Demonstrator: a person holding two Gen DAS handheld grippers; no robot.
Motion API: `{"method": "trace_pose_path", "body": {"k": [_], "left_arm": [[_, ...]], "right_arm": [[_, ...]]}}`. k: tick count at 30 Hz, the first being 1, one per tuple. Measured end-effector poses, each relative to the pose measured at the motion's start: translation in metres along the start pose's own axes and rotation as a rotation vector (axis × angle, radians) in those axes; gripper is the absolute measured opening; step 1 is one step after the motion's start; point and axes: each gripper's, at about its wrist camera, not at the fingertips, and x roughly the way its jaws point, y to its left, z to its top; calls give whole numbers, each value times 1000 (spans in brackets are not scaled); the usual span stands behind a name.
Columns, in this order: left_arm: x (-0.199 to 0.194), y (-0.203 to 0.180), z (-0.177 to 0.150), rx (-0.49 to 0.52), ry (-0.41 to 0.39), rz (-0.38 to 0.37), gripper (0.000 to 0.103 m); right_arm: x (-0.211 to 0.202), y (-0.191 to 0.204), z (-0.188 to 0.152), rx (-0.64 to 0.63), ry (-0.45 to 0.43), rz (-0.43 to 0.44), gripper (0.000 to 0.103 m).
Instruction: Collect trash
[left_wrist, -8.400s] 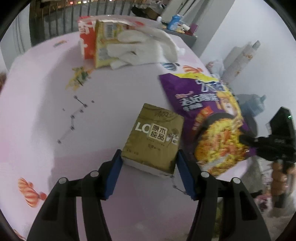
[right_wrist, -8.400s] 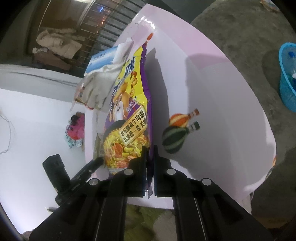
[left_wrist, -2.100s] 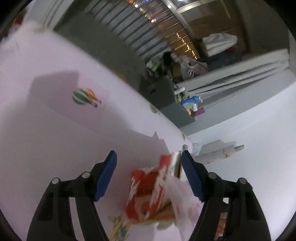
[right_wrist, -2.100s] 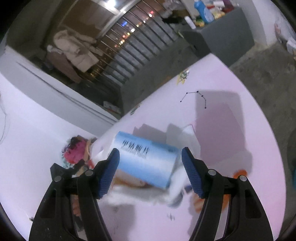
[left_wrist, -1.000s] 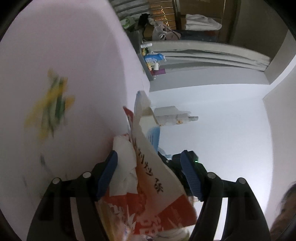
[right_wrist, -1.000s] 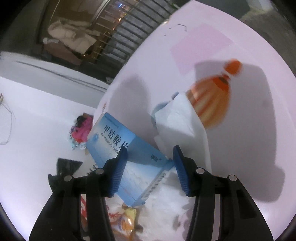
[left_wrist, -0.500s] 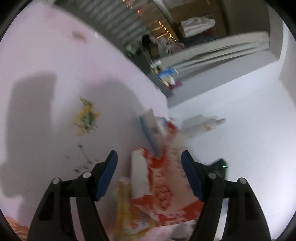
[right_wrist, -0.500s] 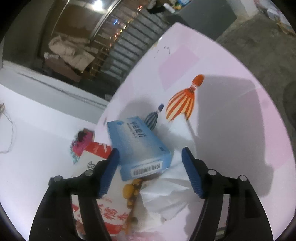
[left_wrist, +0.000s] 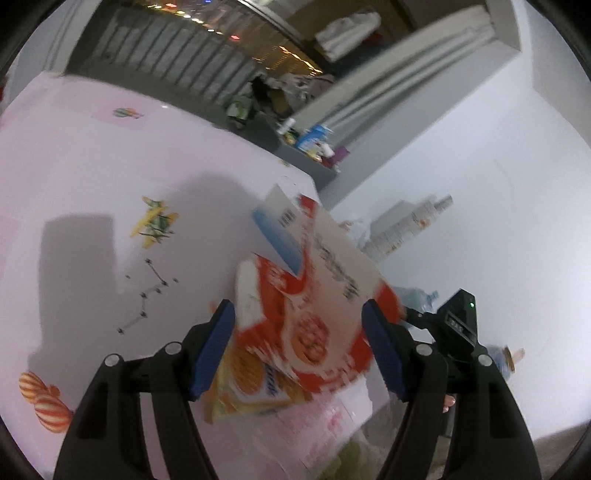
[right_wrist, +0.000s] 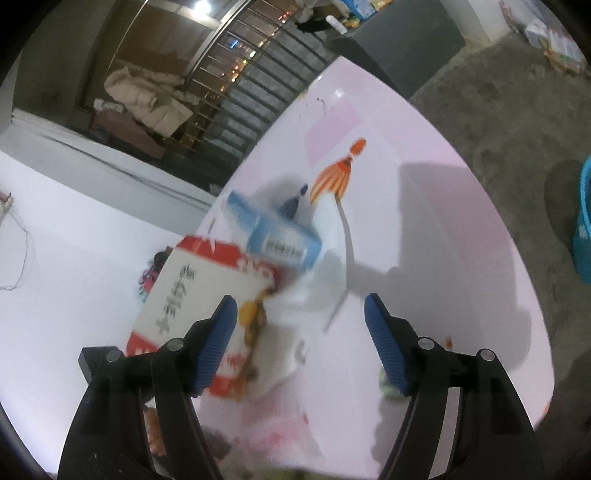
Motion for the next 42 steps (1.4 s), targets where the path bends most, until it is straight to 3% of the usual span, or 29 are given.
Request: {"method": "trace_pose_path", "body": {"k": [9, 12, 19, 23, 38, 42], "left_arm": [[-3, -27, -43, 138, 132, -33, 69], [1, -31, -56, 157, 161, 1, 67], [30, -19, -76, 123, 289, 63, 36], [49, -12, -85, 110, 369, 91, 27], [49, 7, -93, 76, 375, 42, 25], [56, 3, -96, 75, 382, 23, 25]], "right_arm": [[-1, -7, -49, 13, 142, 7, 66], [0, -9, -64, 19, 194, 7, 61], [17, -8, -92, 50, 269, 73, 41], [31, 3, -98, 28, 306, 82, 38], [32, -10, -110, 124, 341, 150, 38], [38, -8, -110, 141, 351, 205, 32]]}}
